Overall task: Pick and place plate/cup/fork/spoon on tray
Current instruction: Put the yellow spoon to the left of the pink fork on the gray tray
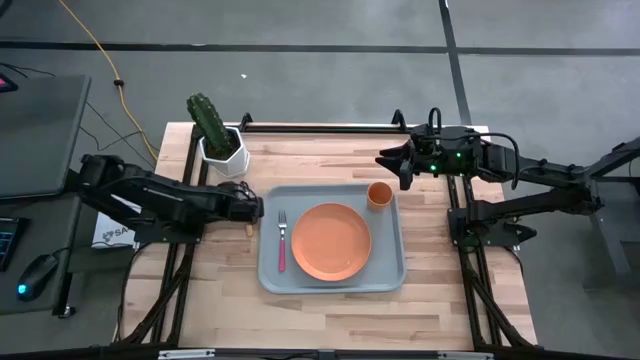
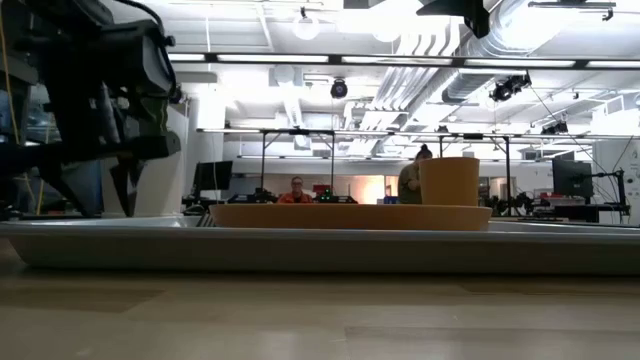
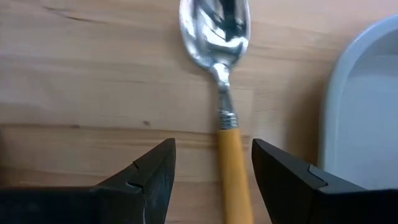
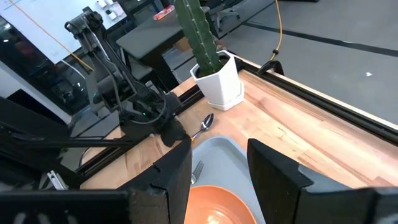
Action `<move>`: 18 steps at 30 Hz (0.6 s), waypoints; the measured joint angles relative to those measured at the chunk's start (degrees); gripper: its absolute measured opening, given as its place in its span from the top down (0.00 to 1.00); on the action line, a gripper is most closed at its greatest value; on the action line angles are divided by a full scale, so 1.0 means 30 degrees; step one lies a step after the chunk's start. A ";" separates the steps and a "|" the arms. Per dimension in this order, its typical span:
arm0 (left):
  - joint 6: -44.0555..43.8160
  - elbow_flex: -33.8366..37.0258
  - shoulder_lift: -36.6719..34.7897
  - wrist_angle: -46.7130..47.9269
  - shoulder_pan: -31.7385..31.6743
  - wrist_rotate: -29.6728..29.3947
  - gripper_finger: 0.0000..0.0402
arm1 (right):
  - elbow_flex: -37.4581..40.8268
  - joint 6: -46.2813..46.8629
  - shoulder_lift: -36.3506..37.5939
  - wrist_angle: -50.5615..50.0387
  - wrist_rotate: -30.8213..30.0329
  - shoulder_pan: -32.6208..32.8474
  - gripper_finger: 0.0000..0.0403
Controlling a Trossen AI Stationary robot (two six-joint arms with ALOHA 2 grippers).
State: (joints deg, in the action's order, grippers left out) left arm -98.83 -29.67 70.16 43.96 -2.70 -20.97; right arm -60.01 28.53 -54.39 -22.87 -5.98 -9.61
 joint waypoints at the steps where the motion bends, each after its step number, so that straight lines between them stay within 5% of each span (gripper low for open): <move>1: 0.0000 0.0000 0.0292 -0.0434 -0.0007 -0.0014 0.50 | 0.0000 0.0000 0.0000 0.0000 0.0014 0.0000 0.64; 12: -0.0291 -0.0073 0.2944 -0.1953 0.0064 0.0028 0.52 | 0.0000 -0.0007 0.0003 -0.0007 0.0092 0.0000 0.64; 18: -0.0655 -0.0015 0.2716 -0.1554 0.0364 -0.0021 0.69 | 0.0000 -0.0003 0.0003 -0.0014 0.0132 0.0000 0.64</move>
State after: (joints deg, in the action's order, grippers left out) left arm -100.79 -29.72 78.31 39.30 -1.61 -21.04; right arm -60.01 28.52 -54.38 -22.92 -5.58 -9.61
